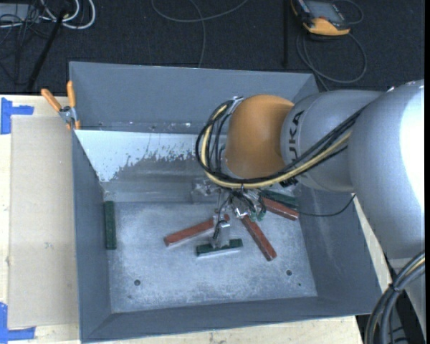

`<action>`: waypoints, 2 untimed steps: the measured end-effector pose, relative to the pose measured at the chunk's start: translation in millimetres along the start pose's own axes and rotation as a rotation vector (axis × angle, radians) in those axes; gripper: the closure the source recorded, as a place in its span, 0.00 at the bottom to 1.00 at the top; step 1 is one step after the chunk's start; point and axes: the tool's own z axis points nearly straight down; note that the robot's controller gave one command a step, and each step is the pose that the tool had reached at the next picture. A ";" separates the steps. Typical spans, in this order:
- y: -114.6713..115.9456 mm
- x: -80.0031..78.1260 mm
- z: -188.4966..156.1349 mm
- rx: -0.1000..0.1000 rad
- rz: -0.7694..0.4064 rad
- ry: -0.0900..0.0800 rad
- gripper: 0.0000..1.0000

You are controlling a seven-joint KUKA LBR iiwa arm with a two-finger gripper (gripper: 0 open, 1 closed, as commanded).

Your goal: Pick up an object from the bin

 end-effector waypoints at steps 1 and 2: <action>-0.9 0.1 -0.6 0.000 0.000 0.000 1.00; 22.6 6.6 -153.9 0.001 -0.213 -0.008 1.00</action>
Offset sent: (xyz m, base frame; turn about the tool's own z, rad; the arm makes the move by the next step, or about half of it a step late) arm 0.0000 0.0000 0.0000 0.0000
